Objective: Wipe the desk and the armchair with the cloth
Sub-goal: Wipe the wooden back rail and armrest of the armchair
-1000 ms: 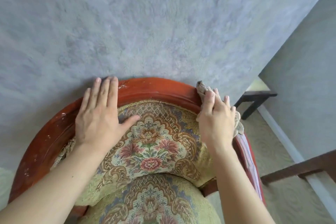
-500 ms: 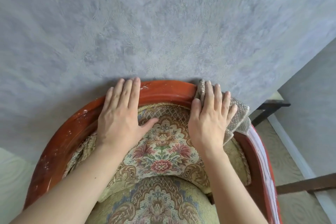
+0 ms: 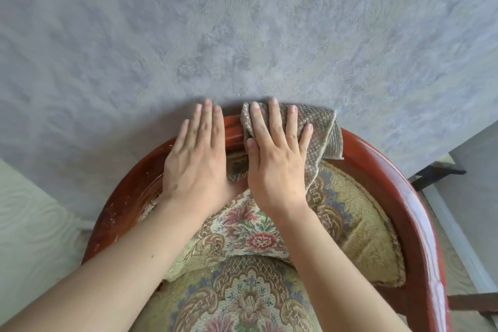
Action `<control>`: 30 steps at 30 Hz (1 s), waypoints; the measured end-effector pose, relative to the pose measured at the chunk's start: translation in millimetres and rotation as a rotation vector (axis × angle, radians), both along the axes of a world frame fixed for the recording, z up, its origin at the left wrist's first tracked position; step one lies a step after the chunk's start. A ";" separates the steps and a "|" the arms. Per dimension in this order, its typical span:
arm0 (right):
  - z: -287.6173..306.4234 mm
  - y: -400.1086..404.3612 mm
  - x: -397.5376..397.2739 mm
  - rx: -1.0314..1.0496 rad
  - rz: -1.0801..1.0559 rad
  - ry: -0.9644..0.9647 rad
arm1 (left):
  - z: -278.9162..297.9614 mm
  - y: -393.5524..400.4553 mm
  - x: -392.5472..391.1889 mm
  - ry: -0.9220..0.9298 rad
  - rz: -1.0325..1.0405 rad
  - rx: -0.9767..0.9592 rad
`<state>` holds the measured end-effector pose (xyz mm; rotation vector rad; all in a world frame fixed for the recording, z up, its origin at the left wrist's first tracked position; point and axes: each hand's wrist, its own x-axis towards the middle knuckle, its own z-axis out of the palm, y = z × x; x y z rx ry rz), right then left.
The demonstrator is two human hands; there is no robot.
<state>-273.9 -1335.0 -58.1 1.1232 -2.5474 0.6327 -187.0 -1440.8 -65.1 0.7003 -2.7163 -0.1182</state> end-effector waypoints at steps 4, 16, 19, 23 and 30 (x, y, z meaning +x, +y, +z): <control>-3.8 6.8 -7.8 0.081 0.136 0.099 | -2.9 2.9 1.0 0.028 0.013 -0.010; -16.8 107.8 -55.1 0.144 -0.191 0.229 | -4.8 0.3 2.2 -0.057 0.018 -0.130; -17.9 126.1 -52.5 0.112 -0.319 0.164 | -4.3 2.6 0.9 -0.048 0.026 -0.108; -17.6 103.8 -46.6 0.018 -0.401 0.043 | -5.0 2.8 0.7 -0.034 0.021 -0.098; -16.9 32.4 -24.1 0.003 -0.139 0.110 | -3.6 0.5 1.9 -0.041 -0.012 -0.108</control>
